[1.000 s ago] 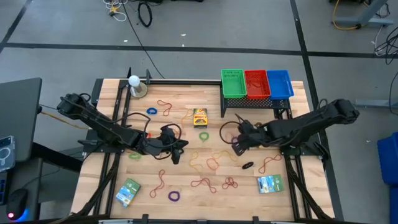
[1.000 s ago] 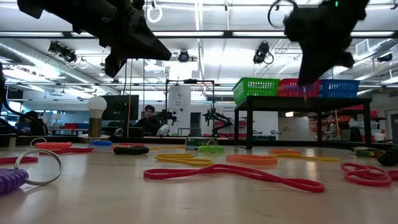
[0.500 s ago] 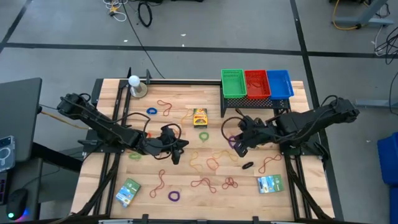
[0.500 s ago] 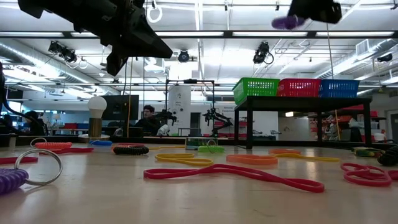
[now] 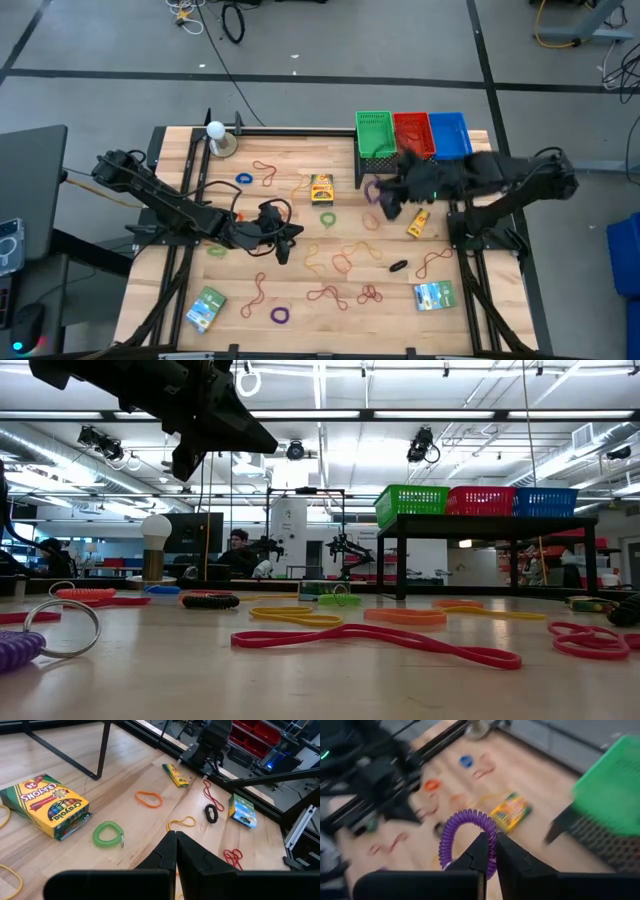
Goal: Pick & Place Office Desk Supplies
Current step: Put the purple spring keychain into the green bin
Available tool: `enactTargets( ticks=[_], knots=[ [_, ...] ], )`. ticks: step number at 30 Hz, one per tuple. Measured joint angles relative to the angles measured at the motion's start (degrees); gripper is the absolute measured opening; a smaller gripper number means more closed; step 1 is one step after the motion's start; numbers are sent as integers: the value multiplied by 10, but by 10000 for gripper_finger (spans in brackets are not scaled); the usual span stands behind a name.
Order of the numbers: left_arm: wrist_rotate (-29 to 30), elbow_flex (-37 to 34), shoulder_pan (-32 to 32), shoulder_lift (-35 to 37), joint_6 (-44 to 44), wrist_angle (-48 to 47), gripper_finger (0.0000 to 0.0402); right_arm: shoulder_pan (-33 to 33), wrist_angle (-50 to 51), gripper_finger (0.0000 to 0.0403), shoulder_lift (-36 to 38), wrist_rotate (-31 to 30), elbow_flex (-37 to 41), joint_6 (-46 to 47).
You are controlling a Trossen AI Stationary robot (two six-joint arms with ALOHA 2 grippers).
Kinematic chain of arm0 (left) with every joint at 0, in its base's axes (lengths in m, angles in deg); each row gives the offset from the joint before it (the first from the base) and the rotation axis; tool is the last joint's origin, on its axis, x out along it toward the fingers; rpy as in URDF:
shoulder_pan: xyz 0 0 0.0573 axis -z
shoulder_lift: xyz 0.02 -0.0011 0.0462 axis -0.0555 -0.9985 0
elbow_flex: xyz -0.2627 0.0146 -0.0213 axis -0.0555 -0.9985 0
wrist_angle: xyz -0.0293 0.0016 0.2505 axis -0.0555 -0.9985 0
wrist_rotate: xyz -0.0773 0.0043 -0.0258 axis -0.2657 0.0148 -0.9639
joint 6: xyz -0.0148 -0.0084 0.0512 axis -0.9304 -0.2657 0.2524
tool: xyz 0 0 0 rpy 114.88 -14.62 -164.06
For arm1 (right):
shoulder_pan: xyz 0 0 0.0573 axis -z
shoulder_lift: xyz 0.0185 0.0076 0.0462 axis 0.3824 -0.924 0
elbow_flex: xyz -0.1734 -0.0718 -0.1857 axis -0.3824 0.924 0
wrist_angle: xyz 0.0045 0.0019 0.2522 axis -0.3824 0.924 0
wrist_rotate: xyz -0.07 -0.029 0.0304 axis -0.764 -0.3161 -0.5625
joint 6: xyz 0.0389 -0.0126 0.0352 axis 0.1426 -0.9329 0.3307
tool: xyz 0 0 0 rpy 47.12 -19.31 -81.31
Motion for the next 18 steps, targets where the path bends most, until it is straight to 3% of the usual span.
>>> enactTargets(
  ticks=[8, 18],
  knots=[
    [0, 0, 0, 0, -10, 1, 7, 189, -6, 25, -27, 25, -29, -143],
    [0, 0, 0, 0, -15, 3, 7, 389, -6, 25, -148, 91, -29, -300]
  ],
)
